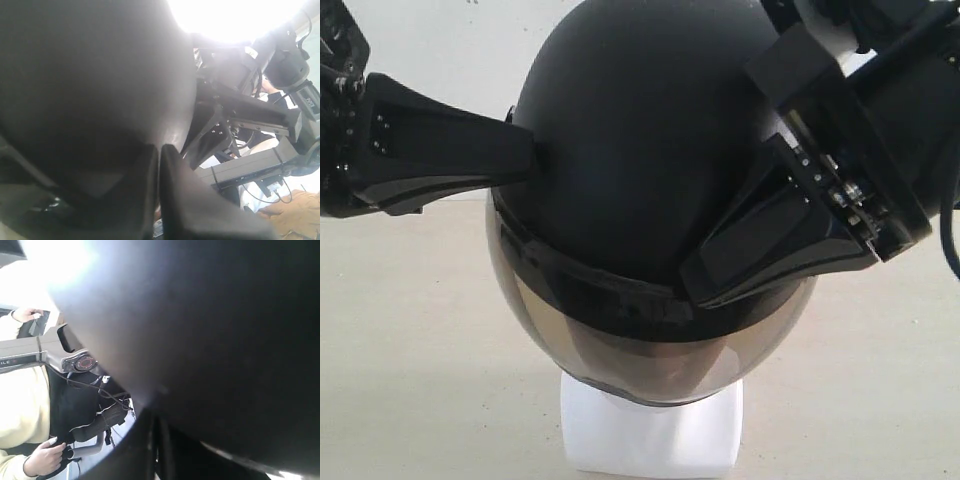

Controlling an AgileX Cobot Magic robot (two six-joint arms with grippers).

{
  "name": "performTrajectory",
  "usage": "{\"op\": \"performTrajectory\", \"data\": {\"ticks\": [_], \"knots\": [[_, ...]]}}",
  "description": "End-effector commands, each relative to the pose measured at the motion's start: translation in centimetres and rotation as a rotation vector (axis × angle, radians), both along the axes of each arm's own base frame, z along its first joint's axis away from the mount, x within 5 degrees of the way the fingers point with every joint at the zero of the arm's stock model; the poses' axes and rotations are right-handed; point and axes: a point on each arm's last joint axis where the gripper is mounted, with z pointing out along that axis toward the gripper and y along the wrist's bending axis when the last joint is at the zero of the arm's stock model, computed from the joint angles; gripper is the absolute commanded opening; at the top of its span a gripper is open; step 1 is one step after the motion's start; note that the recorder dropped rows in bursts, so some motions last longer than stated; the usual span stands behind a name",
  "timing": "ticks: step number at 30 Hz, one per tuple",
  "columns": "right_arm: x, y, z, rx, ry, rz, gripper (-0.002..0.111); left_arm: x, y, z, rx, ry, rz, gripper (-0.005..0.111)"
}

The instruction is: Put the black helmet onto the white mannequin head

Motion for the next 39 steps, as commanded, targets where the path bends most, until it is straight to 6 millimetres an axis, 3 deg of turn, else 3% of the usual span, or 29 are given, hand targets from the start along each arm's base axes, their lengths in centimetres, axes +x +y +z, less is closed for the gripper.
{"op": "performTrajectory", "data": {"ticks": [1, 5, 9, 13, 16, 21, 25, 29, 34, 39], "knots": [[1.7, -0.7, -1.6, -0.097, -0.065, -0.073, 0.0, 0.6, 0.0, -2.4, 0.139, 0.036, 0.019, 0.004], [0.5, -1.3, 1.0, -0.06, -0.142, -0.125, 0.0, 0.1, 0.1, -1.8, 0.137, 0.015, 0.024, 0.004], [-1.4, -2.7, 4.9, -0.063, -0.24, -0.246, 0.0, -1.5, 0.1, 0.5, 0.105, -0.065, 0.041, 0.004], [-3.2, -5.1, 6.2, -0.182, -0.33, -0.391, 0.0, -2.9, 0.3, 2.6, 0.04, -0.136, 0.076, 0.004], [-3.7, -6.6, 6.1, -0.286, -0.356, -0.484, 0.0, -3.2, 1.3, 4.2, 0.029, -0.199, 0.132, 0.004], [-3.1, -6.5, 4.0, -0.286, -0.321, -0.524, 0.0, -2.6, 3.0, 7.0, 0.029, -0.295, 0.22, 0.004], [-2.4, -6.2, 1.9, -0.254, -0.3, -0.572, 0.0, -0.7, 4.4, 8.2, 0.027, -0.317, 0.273, 0.004], [-2.3, -5.6, 1.0, -0.196, -0.265, -0.572, 0.0, 1.5, 4.8, 7.3, 0.02, -0.266, 0.274, 0.004], [-1.9, -5.4, 0.8, -0.181, -0.261, -0.575, 0.0, 4.3, 5.3, 4.7, 0.018, -0.165, 0.272, 0.004], [-1.2, -5.2, 0.3, -0.188, -0.255, -0.582, 0.0, 5.5, 5.5, 3.4, 0.016, -0.114, 0.271, 0.004]]}}
